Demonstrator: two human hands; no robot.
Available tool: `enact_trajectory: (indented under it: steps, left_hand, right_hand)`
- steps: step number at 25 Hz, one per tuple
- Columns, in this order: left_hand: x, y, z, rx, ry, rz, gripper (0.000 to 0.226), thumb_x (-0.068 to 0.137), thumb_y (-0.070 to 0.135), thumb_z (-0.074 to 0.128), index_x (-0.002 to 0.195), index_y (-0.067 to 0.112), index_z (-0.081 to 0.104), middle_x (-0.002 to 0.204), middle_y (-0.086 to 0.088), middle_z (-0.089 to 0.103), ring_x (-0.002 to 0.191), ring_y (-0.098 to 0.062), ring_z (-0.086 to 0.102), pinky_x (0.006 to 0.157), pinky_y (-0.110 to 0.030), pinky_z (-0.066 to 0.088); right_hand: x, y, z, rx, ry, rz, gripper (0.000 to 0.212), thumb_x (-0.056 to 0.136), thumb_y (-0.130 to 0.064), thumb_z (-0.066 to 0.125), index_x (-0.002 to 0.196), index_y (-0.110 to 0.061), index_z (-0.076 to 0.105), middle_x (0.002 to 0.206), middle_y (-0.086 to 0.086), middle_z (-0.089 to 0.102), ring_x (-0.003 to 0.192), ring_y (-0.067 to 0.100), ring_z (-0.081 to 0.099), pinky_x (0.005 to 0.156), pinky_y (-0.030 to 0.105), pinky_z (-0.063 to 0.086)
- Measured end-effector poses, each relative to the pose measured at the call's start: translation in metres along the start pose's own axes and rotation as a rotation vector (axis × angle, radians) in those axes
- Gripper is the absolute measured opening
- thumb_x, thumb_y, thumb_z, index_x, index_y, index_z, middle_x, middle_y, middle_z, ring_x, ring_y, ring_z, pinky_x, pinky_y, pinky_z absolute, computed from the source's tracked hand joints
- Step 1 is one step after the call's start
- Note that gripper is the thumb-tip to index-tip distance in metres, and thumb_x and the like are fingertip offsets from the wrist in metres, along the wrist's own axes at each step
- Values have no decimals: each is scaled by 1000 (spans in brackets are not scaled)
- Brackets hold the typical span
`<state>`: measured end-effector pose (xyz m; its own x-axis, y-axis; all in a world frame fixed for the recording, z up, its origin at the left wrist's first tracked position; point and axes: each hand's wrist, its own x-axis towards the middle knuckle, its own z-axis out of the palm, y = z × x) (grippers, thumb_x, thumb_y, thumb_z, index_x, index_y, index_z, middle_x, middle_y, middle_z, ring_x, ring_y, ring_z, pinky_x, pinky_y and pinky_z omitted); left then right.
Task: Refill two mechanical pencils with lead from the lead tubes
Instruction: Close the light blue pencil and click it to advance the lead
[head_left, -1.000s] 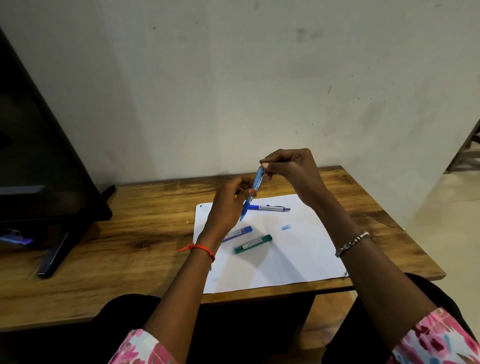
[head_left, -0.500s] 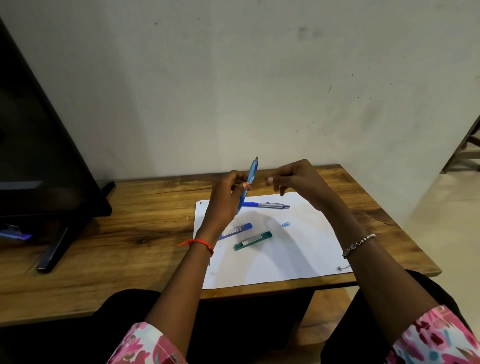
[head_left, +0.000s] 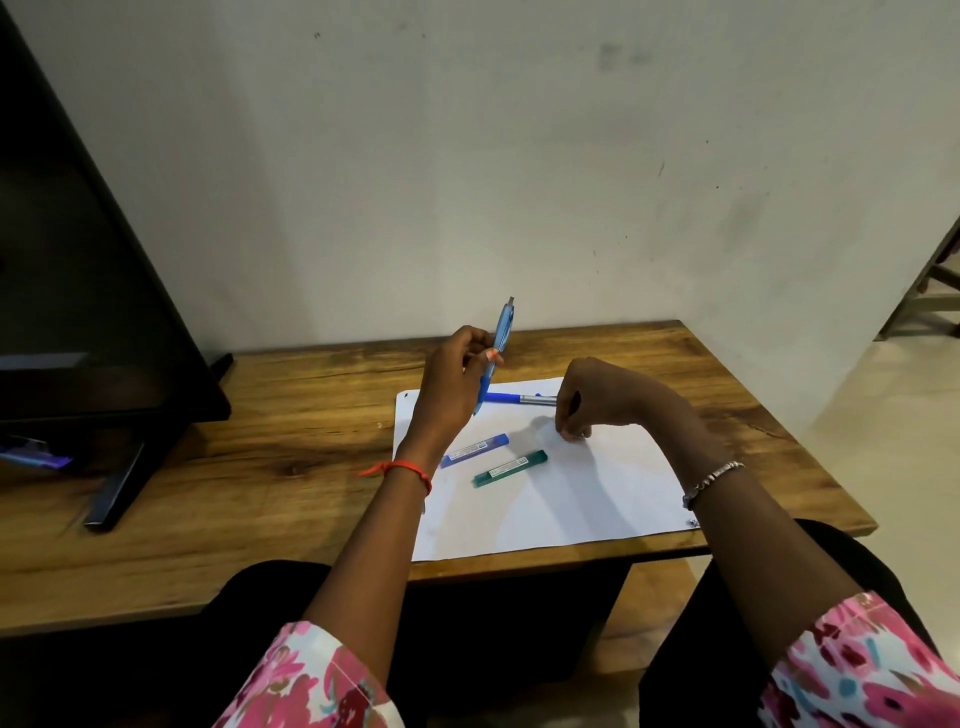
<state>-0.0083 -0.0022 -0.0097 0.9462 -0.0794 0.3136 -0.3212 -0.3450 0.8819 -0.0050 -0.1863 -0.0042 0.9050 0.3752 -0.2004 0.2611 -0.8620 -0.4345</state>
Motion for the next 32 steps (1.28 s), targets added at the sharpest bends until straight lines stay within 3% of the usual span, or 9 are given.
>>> enact_trajectory:
  steps: [2,4,6,9,14,22,32]
  left_hand:
    - [0,-2,0,-3,-2,-3,17,92,11,48,105,3,55,95,-2,59,89,-14,56,70,-13,45]
    - [1,-3,1,-4,-3,-7,16,92,11,48,105,3,55,97,-4,60,89,-14,56,71,-15,46]
    - [1,-4,2,-12,-10,-7,17,92,11,49,105,4,56,98,-5,61,89,-14,57,71,-16,46]
    - [1,-4,6,-17,-30,-16,19,92,12,49,108,3,55,100,-4,60,90,-13,57,68,-12,46]
    - [1,-3,7,9,-23,0,18,91,14,50,106,6,56,99,-2,59,88,-12,56,61,-7,46]
    - [0,1,7,12,-29,3,15,92,13,49,104,7,56,95,0,58,85,-11,55,66,-9,44]
    - [-1,6,5,-27,-20,-4,15,92,12,50,102,4,57,91,-4,60,87,-18,59,73,-23,49]
  right_hand:
    - [-1,-9,-6,118,154,-51,12,73,4,69,83,-2,74,68,7,68,48,2,58,57,11,47]
    - [-1,-21,-15,434,479,-121,13,75,2,70,87,-1,72,68,5,68,53,2,61,61,12,50]
    - [-1,-33,-24,777,787,-200,15,76,2,69,91,3,70,72,7,69,60,10,65,66,18,54]
    - [1,-46,-32,948,995,-260,17,76,2,68,93,4,69,79,12,70,72,24,68,74,26,57]
    - [6,-52,-26,784,997,-227,16,78,-1,69,94,2,71,89,14,72,78,21,69,80,26,57]
    - [7,-52,-25,728,947,-272,13,76,1,69,88,-1,72,83,8,70,76,19,68,80,31,57]
    - [10,-50,-22,683,903,-331,11,78,3,66,86,-2,72,83,8,69,78,19,67,81,28,55]
